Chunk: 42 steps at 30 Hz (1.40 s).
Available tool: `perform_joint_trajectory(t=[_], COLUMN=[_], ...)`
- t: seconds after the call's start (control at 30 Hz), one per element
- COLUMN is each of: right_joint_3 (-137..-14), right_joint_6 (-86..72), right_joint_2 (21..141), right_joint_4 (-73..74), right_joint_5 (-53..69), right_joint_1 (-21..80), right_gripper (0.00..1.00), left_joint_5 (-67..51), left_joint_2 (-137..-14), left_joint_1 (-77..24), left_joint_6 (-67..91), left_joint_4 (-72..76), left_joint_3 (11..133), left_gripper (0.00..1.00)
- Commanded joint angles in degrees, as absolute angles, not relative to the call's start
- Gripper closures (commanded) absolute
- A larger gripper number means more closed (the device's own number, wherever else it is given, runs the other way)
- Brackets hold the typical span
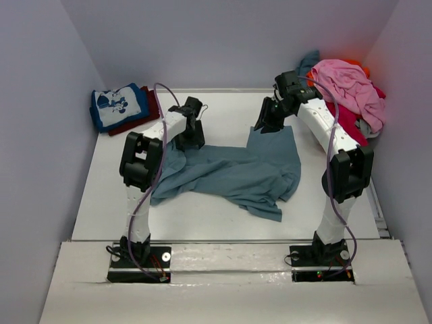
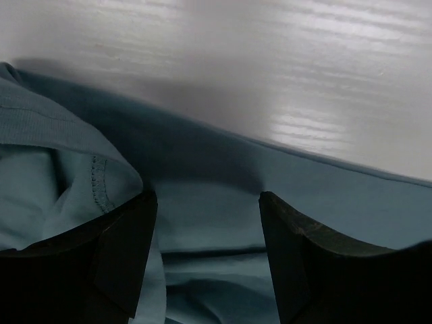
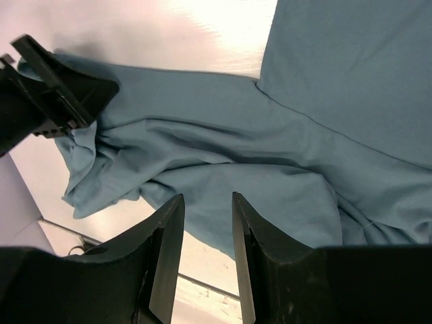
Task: Fold and stack the t-shirts
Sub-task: Flatten out the tshirt
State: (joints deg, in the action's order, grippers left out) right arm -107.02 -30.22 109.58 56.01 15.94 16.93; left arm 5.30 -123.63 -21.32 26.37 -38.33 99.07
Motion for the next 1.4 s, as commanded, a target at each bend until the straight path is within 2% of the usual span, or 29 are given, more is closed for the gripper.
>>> perform_joint_trajectory(t=[0.0, 0.23, 0.53, 0.83, 1.0, 1.23, 1.37], right_joint_3=[-107.4, -105.21, -102.05, -100.46, -100.2, -99.75, -100.46], right_joint_6=[-29.71, -29.97, -29.79, -29.36, -28.92, -29.0, -28.83], right_joint_2=[108.37, 107.05, 106.09, 105.73, 105.29, 105.12, 105.47], right_joint_4=[53.35, 52.56, 51.24, 49.92, 49.92, 49.66, 49.92], right_joint_5=[17.23, 17.23, 17.58, 18.46, 18.46, 18.46, 18.37], right_joint_1=[16.96, 16.96, 16.96, 16.96, 16.96, 16.96, 16.96], right_gripper=[0.6, 0.6, 0.6, 0.6, 0.6, 0.6, 0.6], left_joint_5=[5.71, 7.12, 17.22, 17.75, 19.16, 22.5, 19.08], left_joint_2=[-118.04, -117.51, -114.0, -110.3, -112.5, -117.59, -121.37], left_joint_1=[-21.97, -21.97, -21.45, -17.93, -17.93, -23.99, -26.02], left_joint_6=[25.66, 25.4, 26.72, 28.83, 29.0, 24.71, 22.15], left_joint_4=[-37.53, -38.32, -42.97, -42.18, -42.89, -44.47, -44.91], left_joint_3=[94.58, 93.6, 93.52, 88.77, 92.63, 103.7, 107.93], left_gripper=[0.27, 0.27, 0.25, 0.25, 0.25, 0.26, 0.26])
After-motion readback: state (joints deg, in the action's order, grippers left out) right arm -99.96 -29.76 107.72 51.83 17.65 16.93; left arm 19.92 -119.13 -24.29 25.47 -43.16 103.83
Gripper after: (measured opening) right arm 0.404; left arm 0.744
